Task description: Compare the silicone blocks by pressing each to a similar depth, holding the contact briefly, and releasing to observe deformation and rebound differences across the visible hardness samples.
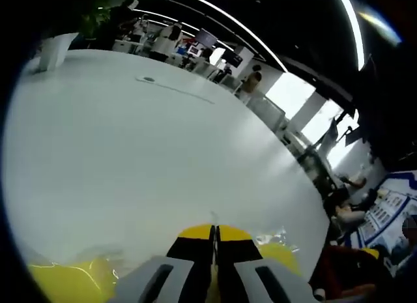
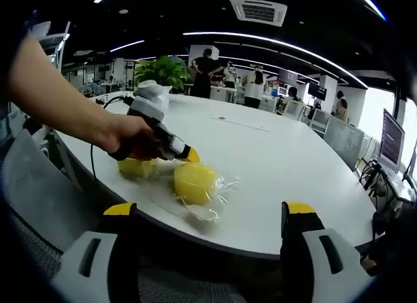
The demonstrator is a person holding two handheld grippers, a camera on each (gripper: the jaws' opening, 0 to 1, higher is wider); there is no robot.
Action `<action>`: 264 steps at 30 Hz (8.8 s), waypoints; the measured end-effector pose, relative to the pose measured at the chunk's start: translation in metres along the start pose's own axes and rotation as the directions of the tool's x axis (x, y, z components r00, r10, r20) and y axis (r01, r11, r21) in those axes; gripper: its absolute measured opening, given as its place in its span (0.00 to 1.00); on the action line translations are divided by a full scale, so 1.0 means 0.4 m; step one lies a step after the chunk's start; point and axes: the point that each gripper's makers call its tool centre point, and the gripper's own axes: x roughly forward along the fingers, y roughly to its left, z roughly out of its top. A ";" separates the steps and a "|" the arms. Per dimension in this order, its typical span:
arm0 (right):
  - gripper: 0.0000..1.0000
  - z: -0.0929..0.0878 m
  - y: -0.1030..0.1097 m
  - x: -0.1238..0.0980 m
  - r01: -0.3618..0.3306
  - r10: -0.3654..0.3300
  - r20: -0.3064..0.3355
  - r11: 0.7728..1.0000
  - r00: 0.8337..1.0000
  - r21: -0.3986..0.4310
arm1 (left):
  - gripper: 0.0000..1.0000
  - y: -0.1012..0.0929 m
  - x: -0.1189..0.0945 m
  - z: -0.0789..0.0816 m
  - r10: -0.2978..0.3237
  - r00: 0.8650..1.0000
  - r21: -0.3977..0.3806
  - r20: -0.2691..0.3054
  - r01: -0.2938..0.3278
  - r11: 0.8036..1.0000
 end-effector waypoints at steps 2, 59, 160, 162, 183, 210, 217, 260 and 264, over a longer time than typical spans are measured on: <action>0.85 0.000 -0.001 0.001 0.000 0.000 -0.001 1.000 1.000 0.000 | 0.00 -0.018 -0.007 0.005 -0.035 0.999 0.050 -0.002 0.035 0.998; 0.95 0.028 0.062 -0.020 -0.201 0.206 0.001 0.953 0.978 0.226 | 0.00 -0.253 -0.467 0.100 -0.416 0.903 0.334 0.105 0.362 0.870; 0.04 0.408 0.240 -0.225 -0.723 0.654 0.313 0.649 0.689 0.236 | 0.00 -0.484 -0.723 0.186 -0.618 0.776 0.570 0.127 0.453 0.685; 0.04 0.410 0.239 -0.225 -0.721 0.654 0.309 0.652 0.691 0.233 | 0.00 -0.484 -0.724 0.188 -0.619 0.774 0.566 0.131 0.454 0.688; 0.03 0.402 0.243 -0.224 -0.711 0.652 0.287 0.663 0.702 0.233 | 0.00 -0.473 -0.733 0.179 -0.619 0.763 0.548 0.185 0.443 0.710; 0.27 0.332 0.202 -0.203 -0.695 0.612 0.356 0.697 0.706 0.179 | 0.00 -0.479 -0.676 0.130 -0.594 0.784 0.446 0.181 0.473 0.760; 0.45 0.306 0.147 -0.177 -0.586 0.509 0.334 0.786 0.794 0.195 | 0.00 -0.445 -0.663 0.137 -0.553 0.793 0.375 0.256 0.445 0.813; 0.73 0.087 0.089 -0.057 -0.247 0.237 0.140 0.967 0.961 0.058 | 0.00 -0.239 -0.275 0.084 -0.336 0.869 -0.214 0.362 0.429 0.878; 0.71 0.089 0.091 -0.053 -0.245 0.235 0.142 0.968 0.961 0.055 | 0.00 -0.213 -0.241 0.102 -0.284 0.885 -0.258 0.369 0.391 0.884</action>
